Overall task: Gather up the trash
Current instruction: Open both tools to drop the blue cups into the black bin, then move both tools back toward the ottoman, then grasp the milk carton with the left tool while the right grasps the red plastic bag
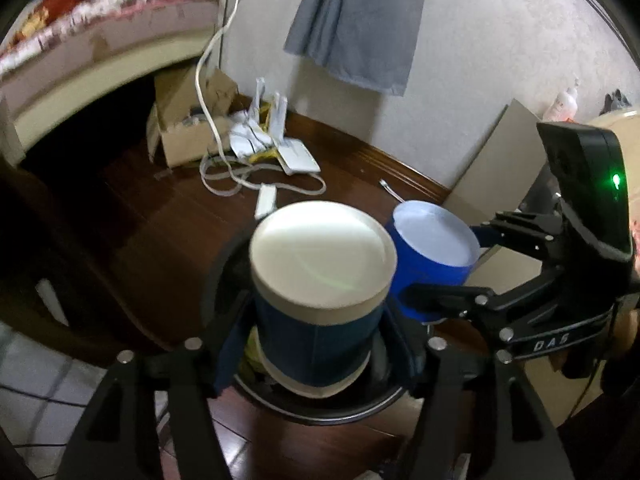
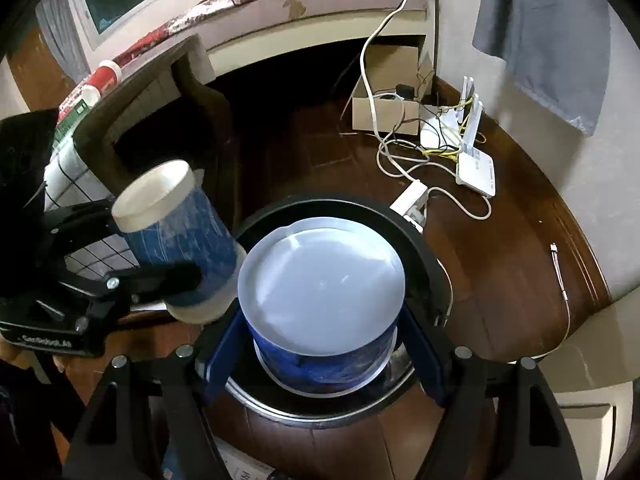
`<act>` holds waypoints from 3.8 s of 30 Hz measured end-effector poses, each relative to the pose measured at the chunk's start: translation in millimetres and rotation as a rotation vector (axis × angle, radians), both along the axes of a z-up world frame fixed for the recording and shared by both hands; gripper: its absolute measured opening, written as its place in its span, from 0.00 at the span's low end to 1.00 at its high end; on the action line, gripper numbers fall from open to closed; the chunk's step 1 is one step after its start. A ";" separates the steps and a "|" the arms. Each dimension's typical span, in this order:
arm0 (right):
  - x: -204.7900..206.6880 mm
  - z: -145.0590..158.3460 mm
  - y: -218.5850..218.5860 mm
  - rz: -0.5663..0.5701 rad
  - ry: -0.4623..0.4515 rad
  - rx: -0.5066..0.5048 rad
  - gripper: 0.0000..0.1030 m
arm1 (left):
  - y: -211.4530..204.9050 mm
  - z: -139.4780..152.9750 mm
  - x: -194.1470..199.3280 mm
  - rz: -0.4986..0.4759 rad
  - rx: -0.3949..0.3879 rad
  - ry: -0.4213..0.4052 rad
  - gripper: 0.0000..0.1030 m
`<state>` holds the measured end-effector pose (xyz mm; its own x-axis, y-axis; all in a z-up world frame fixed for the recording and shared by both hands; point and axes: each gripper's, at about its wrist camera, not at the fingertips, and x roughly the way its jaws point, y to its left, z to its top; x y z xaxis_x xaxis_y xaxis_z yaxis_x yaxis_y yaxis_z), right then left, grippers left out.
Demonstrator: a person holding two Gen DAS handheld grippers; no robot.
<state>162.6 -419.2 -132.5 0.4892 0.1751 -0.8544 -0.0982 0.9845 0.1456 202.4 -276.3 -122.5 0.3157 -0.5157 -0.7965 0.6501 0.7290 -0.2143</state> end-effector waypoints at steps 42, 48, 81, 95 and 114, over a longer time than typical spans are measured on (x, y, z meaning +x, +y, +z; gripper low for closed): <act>-10.3 103.9 58.2 -0.039 -0.189 -0.120 0.99 | 85.5 81.8 -26.3 0.309 0.046 -0.234 0.99; -3.9 115.5 85.4 0.002 -0.213 -0.115 0.99 | 113.0 98.4 -29.0 0.368 0.046 -0.275 0.99; 84.8 137.0 311.6 0.278 -0.218 -0.064 0.99 | 380.3 116.8 5.9 0.765 0.121 -0.314 0.99; 132.1 137.2 417.8 0.326 -0.244 -0.096 0.99 | 469.4 102.3 18.2 0.904 0.101 -0.273 0.99; 199.4 116.7 383.2 0.181 -0.173 -0.102 0.99 | 406.7 86.2 113.5 0.691 0.030 -0.186 0.77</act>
<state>362.0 -36.0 -15.9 0.5978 0.1899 -0.7788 -0.2885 0.9574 0.0119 315.9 130.5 -36.3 0.6945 -0.1277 -0.7081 0.0617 0.9911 -0.1183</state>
